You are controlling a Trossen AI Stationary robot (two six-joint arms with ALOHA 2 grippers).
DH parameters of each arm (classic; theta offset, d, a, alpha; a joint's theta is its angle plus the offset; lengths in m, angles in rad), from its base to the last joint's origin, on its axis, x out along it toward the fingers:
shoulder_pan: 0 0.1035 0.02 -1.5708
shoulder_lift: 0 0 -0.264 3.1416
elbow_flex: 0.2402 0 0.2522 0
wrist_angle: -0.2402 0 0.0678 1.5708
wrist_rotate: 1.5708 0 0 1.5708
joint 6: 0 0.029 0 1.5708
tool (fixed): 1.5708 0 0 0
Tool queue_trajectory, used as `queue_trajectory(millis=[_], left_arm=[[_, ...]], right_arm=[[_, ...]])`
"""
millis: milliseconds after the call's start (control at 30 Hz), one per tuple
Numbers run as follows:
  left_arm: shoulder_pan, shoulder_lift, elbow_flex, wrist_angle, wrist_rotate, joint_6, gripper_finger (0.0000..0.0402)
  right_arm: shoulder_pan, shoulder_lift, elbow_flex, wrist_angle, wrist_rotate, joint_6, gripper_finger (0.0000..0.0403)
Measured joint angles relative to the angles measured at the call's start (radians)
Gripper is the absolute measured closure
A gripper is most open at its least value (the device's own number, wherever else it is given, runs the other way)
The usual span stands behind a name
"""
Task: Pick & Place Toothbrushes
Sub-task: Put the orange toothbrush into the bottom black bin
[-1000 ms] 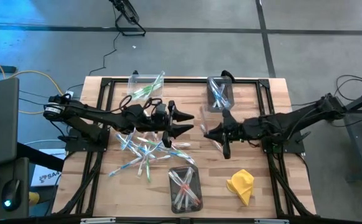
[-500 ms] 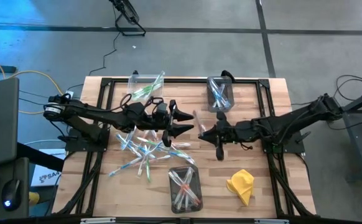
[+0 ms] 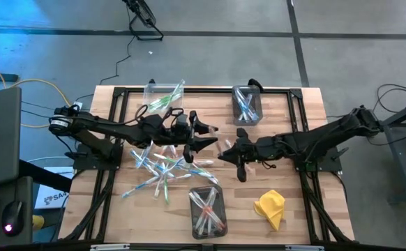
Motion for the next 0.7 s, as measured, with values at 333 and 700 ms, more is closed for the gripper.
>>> queue_trajectory(millis=[333,700], left_arm=[[0.002,0.0,0.0,0.005,-0.003,-0.004,0.0297],[0.001,0.0,0.0,0.004,-0.003,-0.015,0.0384]], right_arm=[[0.0,0.0,0.0,0.025,0.006,0.0,0.039],[0.0,0.0,0.0,0.026,0.007,0.0,0.039]])
